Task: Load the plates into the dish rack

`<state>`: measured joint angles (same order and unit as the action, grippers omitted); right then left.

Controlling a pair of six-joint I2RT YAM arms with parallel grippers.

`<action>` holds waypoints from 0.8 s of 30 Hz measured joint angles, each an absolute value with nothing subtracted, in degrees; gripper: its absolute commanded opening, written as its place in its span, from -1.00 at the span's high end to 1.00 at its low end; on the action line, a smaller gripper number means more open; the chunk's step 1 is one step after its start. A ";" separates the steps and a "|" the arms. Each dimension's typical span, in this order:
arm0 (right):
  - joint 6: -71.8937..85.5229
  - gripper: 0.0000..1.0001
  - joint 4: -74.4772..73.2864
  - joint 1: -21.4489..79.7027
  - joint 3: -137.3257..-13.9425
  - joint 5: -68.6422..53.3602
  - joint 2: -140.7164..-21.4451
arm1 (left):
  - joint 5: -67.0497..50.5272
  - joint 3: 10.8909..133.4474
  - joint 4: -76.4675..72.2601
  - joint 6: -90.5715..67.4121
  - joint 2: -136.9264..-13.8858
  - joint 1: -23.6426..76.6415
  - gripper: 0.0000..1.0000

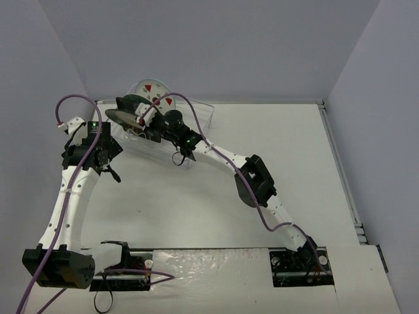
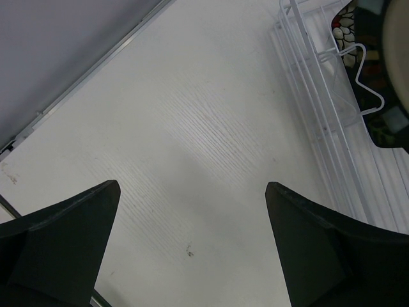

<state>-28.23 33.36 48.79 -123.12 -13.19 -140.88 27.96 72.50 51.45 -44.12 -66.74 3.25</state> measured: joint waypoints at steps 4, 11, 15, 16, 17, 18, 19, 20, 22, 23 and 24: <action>-26.92 1.00 32.80 48.80 -125.72 -13.08 -145.75 | 26.79 72.27 50.77 -44.05 -66.65 3.25 -0.94; -25.03 1.00 33.22 48.80 -127.83 -12.66 -147.98 | 25.08 70.52 49.05 -43.84 -65.58 3.25 -0.94; -23.30 0.84 33.51 48.69 -129.05 -12.03 -149.07 | 23.75 70.08 48.49 -43.55 -65.55 3.25 -0.94; -22.68 0.69 34.01 48.64 -129.35 -11.89 -149.57 | 23.52 70.02 48.43 -43.50 -65.56 3.25 -0.94; -22.21 0.48 34.57 48.58 -129.60 -11.80 -149.98 | 23.33 69.97 48.36 -43.47 -65.56 3.25 -0.94; -21.70 0.28 35.07 48.50 -129.78 -11.77 -150.34 | 23.10 69.94 48.25 -43.44 -65.56 3.25 -0.94; -21.24 0.17 35.60 48.42 -129.89 -11.74 -150.65 | 22.86 69.93 48.12 -43.40 -65.56 3.25 -0.94; -20.89 0.07 36.18 48.35 -129.98 -11.62 -150.81 | 22.67 69.93 48.01 -43.33 -65.56 3.25 -0.94; -20.23 -0.11 37.16 48.16 -130.20 -11.31 -150.85 | 22.37 69.93 47.78 -43.06 -65.56 3.25 -0.94; -19.96 -0.15 37.67 48.08 -130.53 -11.23 -150.85 | 22.22 69.93 47.66 -42.94 -65.56 3.25 -0.94; -19.57 -0.19 38.28 48.07 -130.86 -11.07 -150.85 | 22.09 69.93 47.62 -42.80 -65.56 3.25 -0.94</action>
